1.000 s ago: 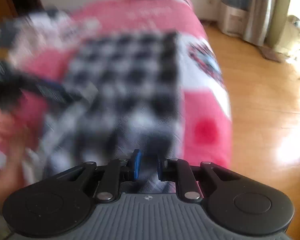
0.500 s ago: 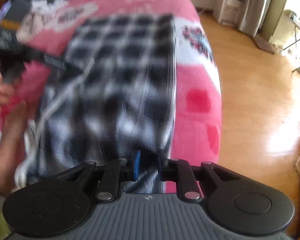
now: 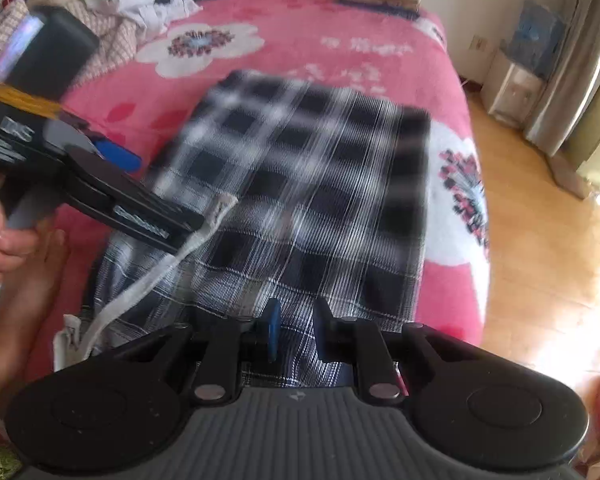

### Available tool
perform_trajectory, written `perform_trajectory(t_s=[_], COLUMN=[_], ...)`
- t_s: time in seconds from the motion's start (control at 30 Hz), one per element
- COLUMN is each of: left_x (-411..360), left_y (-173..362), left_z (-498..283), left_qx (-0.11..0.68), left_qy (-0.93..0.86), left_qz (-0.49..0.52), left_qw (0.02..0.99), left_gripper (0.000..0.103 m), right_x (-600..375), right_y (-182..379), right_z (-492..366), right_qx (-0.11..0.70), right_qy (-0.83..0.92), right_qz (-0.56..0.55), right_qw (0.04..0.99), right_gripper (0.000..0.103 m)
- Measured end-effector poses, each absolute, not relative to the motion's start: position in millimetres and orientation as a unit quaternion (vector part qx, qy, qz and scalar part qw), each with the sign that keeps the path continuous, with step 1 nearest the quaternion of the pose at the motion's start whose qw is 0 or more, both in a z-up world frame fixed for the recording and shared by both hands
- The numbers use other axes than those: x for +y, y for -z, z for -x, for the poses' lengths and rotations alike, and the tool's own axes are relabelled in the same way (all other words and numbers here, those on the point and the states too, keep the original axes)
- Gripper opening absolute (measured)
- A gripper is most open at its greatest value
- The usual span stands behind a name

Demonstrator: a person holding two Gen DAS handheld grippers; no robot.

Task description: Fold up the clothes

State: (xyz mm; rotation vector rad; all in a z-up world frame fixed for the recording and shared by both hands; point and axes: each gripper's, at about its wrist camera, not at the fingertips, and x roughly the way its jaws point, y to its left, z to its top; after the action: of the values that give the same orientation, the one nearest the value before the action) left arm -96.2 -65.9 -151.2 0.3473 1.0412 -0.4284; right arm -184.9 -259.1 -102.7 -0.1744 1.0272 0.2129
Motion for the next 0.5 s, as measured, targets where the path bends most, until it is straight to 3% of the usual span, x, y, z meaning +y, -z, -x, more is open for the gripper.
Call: perform_trajectory(t_s=[0.5], left_x=[-64.2], left_y=[150.3], left_z=[95.4], left_qx=[0.494], left_qy=[0.196], left_qz=[-0.166], left_qw=[0.831], left_gripper=[0.097], right_x=[-270.5], right_y=[105.6], right_z=[176.9], right_qx=[0.495], right_qy=[-0.090], right_qz=[0.027], right_qw=[0.864], right_gripper=[0.020])
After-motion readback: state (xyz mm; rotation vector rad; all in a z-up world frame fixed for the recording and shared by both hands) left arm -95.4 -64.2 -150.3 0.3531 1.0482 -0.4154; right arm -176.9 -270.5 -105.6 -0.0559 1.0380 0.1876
